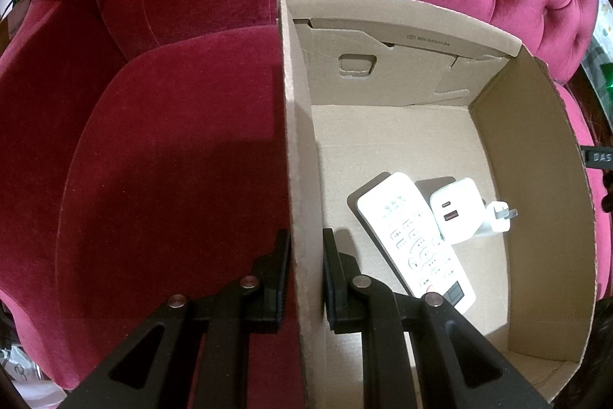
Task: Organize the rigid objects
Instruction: 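Move the right tool back over the paper toward the metal keyring, then close the right gripper on the keyring below the carabiner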
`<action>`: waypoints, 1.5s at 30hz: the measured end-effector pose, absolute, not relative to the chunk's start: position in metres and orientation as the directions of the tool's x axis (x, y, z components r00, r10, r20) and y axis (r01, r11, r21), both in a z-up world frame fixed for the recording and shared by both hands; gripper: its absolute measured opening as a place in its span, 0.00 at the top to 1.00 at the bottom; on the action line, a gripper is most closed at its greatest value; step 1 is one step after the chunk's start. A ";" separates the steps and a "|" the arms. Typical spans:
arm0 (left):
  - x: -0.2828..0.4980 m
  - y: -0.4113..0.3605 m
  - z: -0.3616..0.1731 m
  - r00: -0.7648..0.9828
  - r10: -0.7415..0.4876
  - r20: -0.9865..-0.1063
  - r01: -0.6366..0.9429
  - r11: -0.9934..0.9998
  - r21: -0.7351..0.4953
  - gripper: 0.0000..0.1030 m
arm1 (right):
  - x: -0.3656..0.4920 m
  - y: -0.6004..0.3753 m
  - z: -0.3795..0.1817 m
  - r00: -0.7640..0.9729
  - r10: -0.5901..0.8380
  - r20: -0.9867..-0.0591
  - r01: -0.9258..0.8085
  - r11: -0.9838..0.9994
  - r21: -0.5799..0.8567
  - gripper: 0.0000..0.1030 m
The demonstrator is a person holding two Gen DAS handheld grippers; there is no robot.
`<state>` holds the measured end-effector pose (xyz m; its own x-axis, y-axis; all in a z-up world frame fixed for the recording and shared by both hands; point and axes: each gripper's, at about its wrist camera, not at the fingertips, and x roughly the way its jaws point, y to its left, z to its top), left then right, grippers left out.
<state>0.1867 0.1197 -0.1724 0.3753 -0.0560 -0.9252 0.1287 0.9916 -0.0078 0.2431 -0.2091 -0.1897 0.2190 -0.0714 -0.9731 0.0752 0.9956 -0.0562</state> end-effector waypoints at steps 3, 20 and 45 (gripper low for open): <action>0.187 0.120 -0.173 0.375 -0.055 -0.926 0.131 0.991 -0.006 0.84 | 0.244 -0.214 -0.202 0.202 -0.071 -0.977 0.094 0.994 -0.052 0.00; 0.190 0.118 -0.177 0.361 -0.055 -0.931 0.127 0.992 -0.010 0.84 | 0.259 -0.231 -0.231 0.165 -0.067 -0.984 0.115 0.992 -0.048 0.02; 0.189 0.116 -0.177 0.366 -0.049 -0.929 0.128 0.992 -0.002 0.84 | 0.247 -0.193 -0.201 0.144 -0.063 -0.988 0.092 0.994 -0.051 0.81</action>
